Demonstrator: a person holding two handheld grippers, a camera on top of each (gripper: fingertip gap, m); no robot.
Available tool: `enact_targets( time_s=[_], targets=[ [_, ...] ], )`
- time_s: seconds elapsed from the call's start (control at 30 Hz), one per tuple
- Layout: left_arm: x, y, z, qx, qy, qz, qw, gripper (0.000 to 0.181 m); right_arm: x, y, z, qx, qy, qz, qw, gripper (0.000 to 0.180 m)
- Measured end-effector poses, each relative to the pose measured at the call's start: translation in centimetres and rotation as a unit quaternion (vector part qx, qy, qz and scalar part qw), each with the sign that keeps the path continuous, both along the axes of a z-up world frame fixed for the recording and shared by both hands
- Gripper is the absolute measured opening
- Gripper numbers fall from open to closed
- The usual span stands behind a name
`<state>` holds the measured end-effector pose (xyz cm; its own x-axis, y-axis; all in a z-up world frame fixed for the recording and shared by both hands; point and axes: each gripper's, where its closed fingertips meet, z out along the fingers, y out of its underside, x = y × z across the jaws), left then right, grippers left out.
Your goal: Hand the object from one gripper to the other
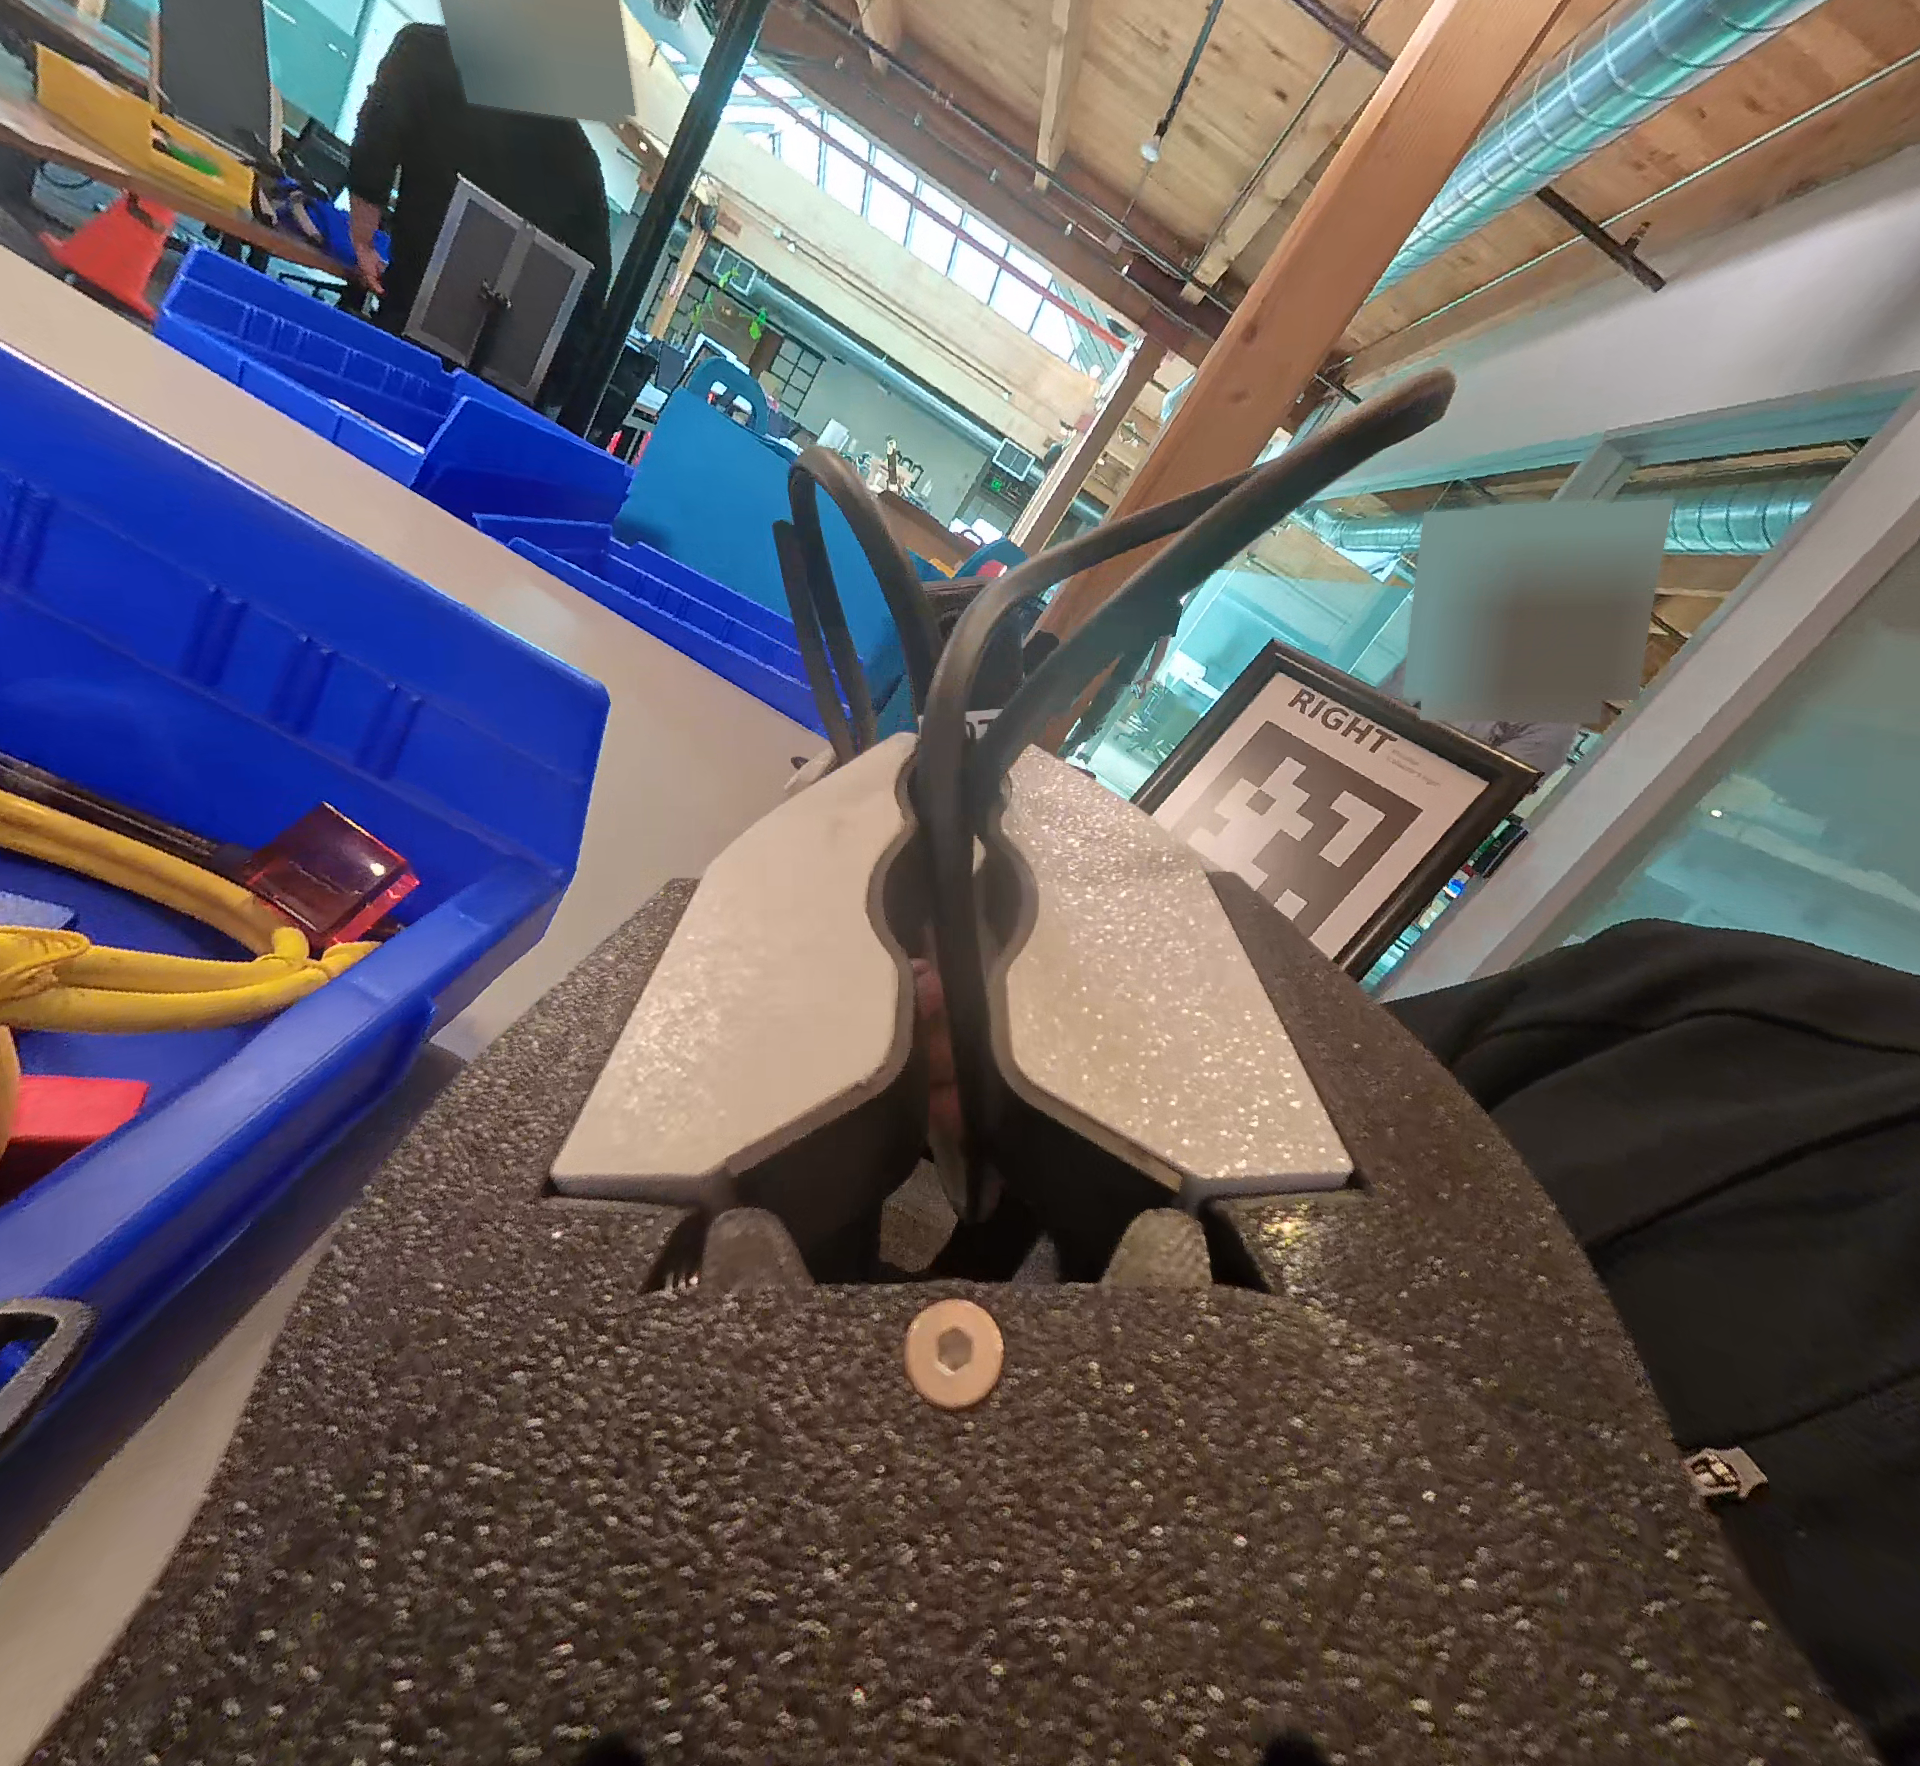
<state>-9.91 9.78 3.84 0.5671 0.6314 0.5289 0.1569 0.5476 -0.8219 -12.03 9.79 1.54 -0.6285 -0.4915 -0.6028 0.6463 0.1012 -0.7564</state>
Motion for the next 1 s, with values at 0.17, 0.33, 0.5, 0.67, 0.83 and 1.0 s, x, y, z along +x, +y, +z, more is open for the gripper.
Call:
enact_targets(
  time_s=[0.17, 0.33, 0.5, 0.67, 0.83, 1.0],
  targets=[
    [-0.1, 0.0, -0.6, -0.003, -0.022, -0.007, 1.000, 0.007, -0.3, 0.0, -0.1, -0.005, 0.021, -0.019, 1.000, 0.010],
    [-0.3, -0.2, -1.4, -0.003, -0.044, -0.007, 0.999, 0.006, -0.3, 0.0, 0.0, -0.015, 0.037, -0.033, 0.999, 0.006],
    [-0.3, -1.2, -1.8, -0.022, -0.061, 0.017, 0.998, 0.019, -1.3, 0.3, 0.5, -0.030, 0.032, -0.061, 0.997, 0.005],
    [0.8, -2.4, -2.8, -0.117, -0.098, 0.043, 0.987, 0.028, -2.4, 0.6, 0.9, -0.041, 0.013, -0.069, 0.997, 0.004],
    [2.0, -3.2, -4.8, -0.235, -0.148, 0.061, 0.959, 0.029, -2.5, 0.7, 1.0, -0.042, 0.017, -0.074, 0.996, 0.004],
    [3.5, -4.7, -5.9, -0.335, -0.186, 0.099, 0.918, 0.027, -3.2, 0.9, 1.3, -0.046, 0.020, -0.086, 0.995, 0.005]
  ],
)
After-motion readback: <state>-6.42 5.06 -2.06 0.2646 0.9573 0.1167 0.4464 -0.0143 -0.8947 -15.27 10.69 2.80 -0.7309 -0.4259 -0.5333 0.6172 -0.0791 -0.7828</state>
